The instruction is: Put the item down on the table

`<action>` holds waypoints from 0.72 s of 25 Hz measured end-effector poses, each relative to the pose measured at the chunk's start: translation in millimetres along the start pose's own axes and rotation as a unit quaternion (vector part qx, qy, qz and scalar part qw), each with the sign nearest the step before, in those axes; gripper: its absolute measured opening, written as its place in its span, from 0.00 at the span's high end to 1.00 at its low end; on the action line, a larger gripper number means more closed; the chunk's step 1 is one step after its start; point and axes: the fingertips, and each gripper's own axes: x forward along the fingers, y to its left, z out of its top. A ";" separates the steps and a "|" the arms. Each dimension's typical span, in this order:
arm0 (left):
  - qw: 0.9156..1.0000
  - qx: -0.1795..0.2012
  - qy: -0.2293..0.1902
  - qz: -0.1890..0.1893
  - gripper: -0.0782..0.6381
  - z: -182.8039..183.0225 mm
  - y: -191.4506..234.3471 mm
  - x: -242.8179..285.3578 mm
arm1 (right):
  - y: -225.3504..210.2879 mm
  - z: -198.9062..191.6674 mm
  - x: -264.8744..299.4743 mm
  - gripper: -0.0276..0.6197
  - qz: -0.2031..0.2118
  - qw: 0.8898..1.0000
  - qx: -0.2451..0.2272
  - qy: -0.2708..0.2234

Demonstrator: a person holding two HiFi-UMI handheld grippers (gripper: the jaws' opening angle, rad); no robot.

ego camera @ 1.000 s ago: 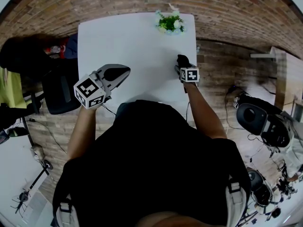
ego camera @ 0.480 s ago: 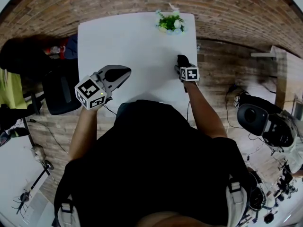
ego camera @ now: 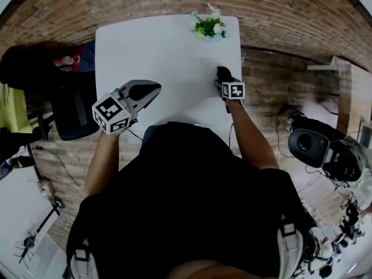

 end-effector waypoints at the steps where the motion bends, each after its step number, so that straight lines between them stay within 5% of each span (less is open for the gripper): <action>1: 1.000 -0.001 -0.001 0.000 0.87 -0.3 -0.3 -0.3 | 0.3 -0.4 -0.4 0.38 0.000 1.000 0.000 -0.001; 18: 1.000 0.009 -0.009 0.003 0.87 4.1 -6.7 -4.2 | 0.5 9.9 -17.1 0.38 0.000 1.000 0.013 -0.025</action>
